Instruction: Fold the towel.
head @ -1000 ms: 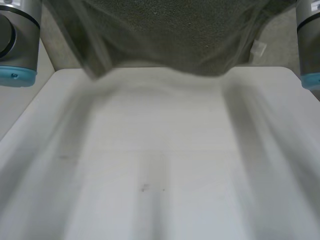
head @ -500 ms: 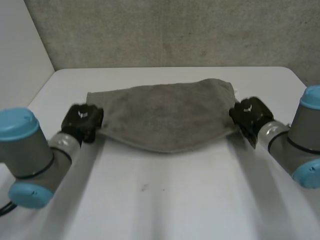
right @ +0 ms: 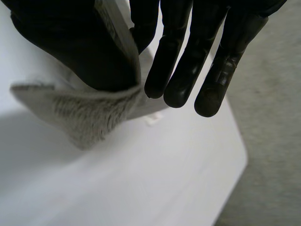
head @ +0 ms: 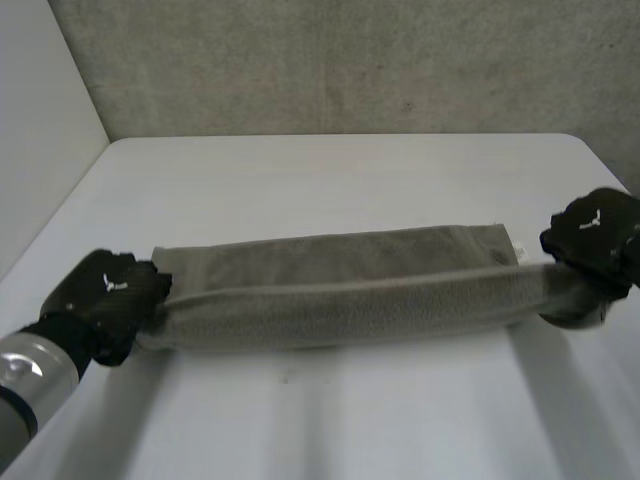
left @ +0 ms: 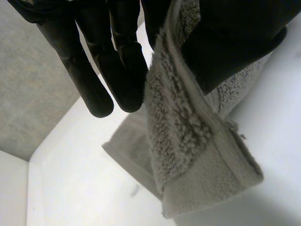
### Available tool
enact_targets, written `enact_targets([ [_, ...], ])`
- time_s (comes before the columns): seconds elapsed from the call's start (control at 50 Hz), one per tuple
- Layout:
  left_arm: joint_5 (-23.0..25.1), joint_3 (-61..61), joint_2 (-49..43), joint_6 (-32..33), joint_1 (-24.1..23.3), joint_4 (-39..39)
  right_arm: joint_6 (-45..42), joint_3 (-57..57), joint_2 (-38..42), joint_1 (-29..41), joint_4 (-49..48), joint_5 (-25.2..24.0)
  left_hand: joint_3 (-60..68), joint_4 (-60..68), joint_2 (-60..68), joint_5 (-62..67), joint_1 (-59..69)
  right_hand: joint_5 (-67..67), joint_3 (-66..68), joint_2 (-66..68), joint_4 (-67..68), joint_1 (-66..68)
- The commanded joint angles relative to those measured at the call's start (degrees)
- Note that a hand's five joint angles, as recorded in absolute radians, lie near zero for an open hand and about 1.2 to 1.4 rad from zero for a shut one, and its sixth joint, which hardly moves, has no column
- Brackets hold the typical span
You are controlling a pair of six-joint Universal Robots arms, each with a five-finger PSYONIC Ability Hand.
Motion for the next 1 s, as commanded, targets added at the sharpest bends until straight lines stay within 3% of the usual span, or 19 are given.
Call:
enact_targets([
  [0.02,0.48,8.85,-12.98,-0.02,2.28,5.82,-0.36,-4.11,12.52,0.58,-10.99,2.29,10.28,10.17,10.18,10.64,11.72,12.92,11.81,11.92,11.48,0.26],
  [0.08,0.38,11.25,-16.36,-0.11,2.19,6.36,-0.36,-5.8,15.46,0.58,-11.26,3.44,10.28,10.17,10.18,10.64,11.72,12.92,11.81,11.92,11.48,0.26],
  [0.14,-0.05,19.66,-27.74,-0.02,2.1,6.88,-0.71,-11.58,23.69,0.85,-11.26,7.04,10.28,10.17,10.18,10.64,11.72,12.92,11.81,11.92,11.48,0.26],
  [0.26,-1.9,29.0,-36.57,-0.11,1.58,7.06,0.52,-19.51,30.22,1.46,-11.79,7.4,10.28,10.17,10.18,10.64,11.72,12.92,11.81,11.92,11.48,0.26],
  [0.36,-2.51,40.67,-45.87,-0.81,-0.35,8.29,7.01,-26.18,36.71,3.3,-19.15,6.79,10.28,10.17,10.18,10.64,11.72,12.92,11.81,11.92,11.48,0.26],
  [0.7,-4.54,53.26,-58.19,-0.64,-0.97,9.08,10.01,-29.88,45.43,5.77,-35.34,4.85,10.28,10.17,10.18,10.64,11.72,12.92,11.81,11.92,11.48,0.26],
  [0.74,-4.63,53.61,-58.54,-0.64,-1.06,9.08,9.84,-29.79,46.31,5.77,-37.01,4.59,5.08,4.98,4.98,5.45,6.53,12.92,11.81,11.92,11.48,0.26],
  [0.76,-4.63,53.79,-58.63,-0.72,-1.32,9.08,9.75,-29.44,47.0,5.77,-39.1,4.32,1.09,0.98,0.99,1.45,2.53,10.98,9.87,9.98,9.54,-1.68],
  [0.78,-4.71,53.79,-58.63,-0.73,-1.5,9.08,9.66,-29.0,47.53,5.77,-41.3,4.15,-11.78,-11.88,-11.88,-11.41,-10.33,-25.35,-26.45,-26.34,-26.79,-38.0],
  [0.8,-4.71,53.79,-58.63,-0.73,-1.5,9.08,9.66,-29.0,47.54,5.77,-41.32,4.15,-11.9,-12.01,-12.01,-11.54,-10.46,-25.71,-26.81,-26.71,-27.15,-38.37],
  [0.82,-5.06,53.7,-58.46,-0.73,-1.76,9.0,9.66,-28.39,47.88,5.86,-43.23,4.32,-37.72,-37.82,-37.82,-37.35,-36.27,-55.52,-56.62,-56.52,-56.96,-68.18],
  [0.84,-5.85,53.7,-58.2,-0.73,-1.85,8.91,9.57,-28.04,47.97,5.77,-44.73,4.32,-59.72,-59.83,-59.82,-59.36,-58.28,-57.08,-58.19,-58.08,-58.52,-69.74],
  [1.0,-8.84,53.18,-55.3,-2.83,-2.38,8.82,10.54,-26.9,46.14,4.98,-45.98,4.15,-58.84,-58.94,-58.94,-58.47,-57.39,-57.08,-58.19,-58.08,-58.52,-69.74],
])
